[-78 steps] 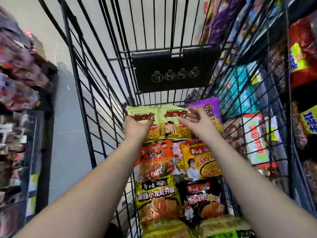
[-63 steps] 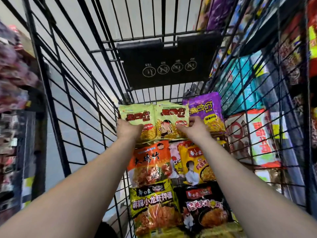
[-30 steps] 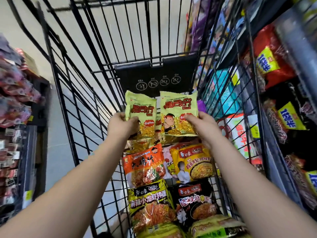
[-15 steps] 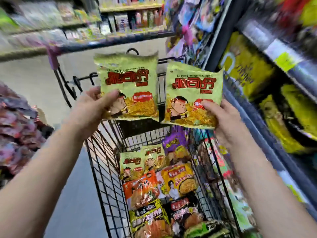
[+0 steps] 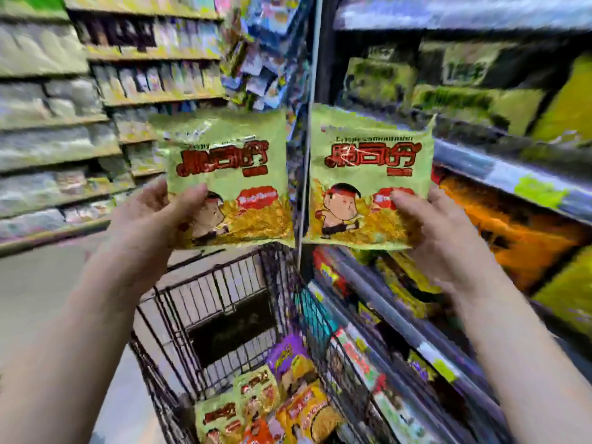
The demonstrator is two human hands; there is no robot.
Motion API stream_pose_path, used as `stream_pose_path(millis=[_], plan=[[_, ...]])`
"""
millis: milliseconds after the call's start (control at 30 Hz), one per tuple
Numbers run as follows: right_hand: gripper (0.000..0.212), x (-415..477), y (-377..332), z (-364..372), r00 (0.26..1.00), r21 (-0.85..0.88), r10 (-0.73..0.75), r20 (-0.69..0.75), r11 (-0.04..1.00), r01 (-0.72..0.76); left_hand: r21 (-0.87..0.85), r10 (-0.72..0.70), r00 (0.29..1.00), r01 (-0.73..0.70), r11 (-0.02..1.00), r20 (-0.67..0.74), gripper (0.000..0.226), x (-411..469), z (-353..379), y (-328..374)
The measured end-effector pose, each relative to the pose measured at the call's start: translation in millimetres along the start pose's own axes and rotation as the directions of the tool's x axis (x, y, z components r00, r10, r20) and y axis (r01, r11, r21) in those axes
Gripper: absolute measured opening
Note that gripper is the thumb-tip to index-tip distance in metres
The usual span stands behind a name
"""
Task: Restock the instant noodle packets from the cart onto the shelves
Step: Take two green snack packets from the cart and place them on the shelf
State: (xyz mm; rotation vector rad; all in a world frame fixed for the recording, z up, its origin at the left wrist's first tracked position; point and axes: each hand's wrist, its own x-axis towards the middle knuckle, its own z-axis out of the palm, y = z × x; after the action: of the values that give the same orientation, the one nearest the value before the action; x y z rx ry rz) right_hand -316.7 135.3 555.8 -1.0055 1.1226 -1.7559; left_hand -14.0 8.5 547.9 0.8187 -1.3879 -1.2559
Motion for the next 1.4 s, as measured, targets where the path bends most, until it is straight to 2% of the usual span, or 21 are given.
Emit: stream_pose_path(millis=[67,300,433,533,667,733,833,900,1067,1200,1400], plan=[[0.030,-23.3,-24.5,0.5,0.997,-0.031,-0.048,-0.064,0.998,0.046,-0.023,0.036,0.995,-0.034,0.999,0.094,0.070,1.0,2.9,14.0],[0.026,-137.1,-99.2,-9.2,0.919,-0.170,-0.204,-0.336,0.973,0.154,-0.154,0.102,0.937,-0.052,0.987,0.334,0.063,-14.4,58.5,52.3],[0.031,-215.2,-148.5,-18.4,0.836,-0.267,-0.310,-0.452,0.942,0.205,-0.252,0.152,0.871,-0.034,0.967,0.468,0.056,-41.8,112.8,82.5],[0.034,-278.0,-184.1,-25.7,0.760,-0.324,-0.379,-0.528,0.917,0.233,-0.317,0.201,0.809,-0.020,0.948,0.552,0.071,-73.7,156.3,106.2],[0.034,-370.6,-227.4,-38.7,0.622,-0.420,-0.499,-0.603,0.862,0.285,-0.404,0.282,0.705,0.008,0.915,0.651,0.077,-130.5,211.0,138.9],[0.036,-420.4,-244.4,-45.2,0.554,-0.477,-0.546,-0.629,0.833,0.280,-0.423,0.309,0.653,0.019,0.906,0.691,0.082,-167.2,237.2,155.5],[0.034,-495.4,-269.1,-54.1,0.479,-0.538,-0.594,-0.646,0.800,0.267,-0.448,0.331,0.589,0.058,0.892,0.737,0.103,-230.4,270.9,177.2],[0.031,-544.9,-284.5,-58.0,0.453,-0.569,-0.614,-0.646,0.784,0.250,-0.476,0.349,0.556,0.098,0.874,0.754,0.110,-277.5,291.8,189.2],[0.028,-658.5,-320.8,-63.5,0.403,-0.645,-0.653,-0.641,0.744,0.178,-0.503,0.377,0.473,0.172,0.847,0.796,0.101,-394.5,339.1,221.2],[0.035,-734.1,-342.3,-68.9,0.344,-0.688,-0.685,-0.643,0.713,0.134,-0.516,0.406,0.414,0.201,0.833,0.815,0.126,-463.6,363.3,240.2],[0.038,-812.9,-362.5,-79.3,0.273,-0.693,-0.696,-0.664,0.710,0.126,-0.514,0.425,0.332,0.256,0.819,0.842,0.104,-540.9,400.9,263.4]])
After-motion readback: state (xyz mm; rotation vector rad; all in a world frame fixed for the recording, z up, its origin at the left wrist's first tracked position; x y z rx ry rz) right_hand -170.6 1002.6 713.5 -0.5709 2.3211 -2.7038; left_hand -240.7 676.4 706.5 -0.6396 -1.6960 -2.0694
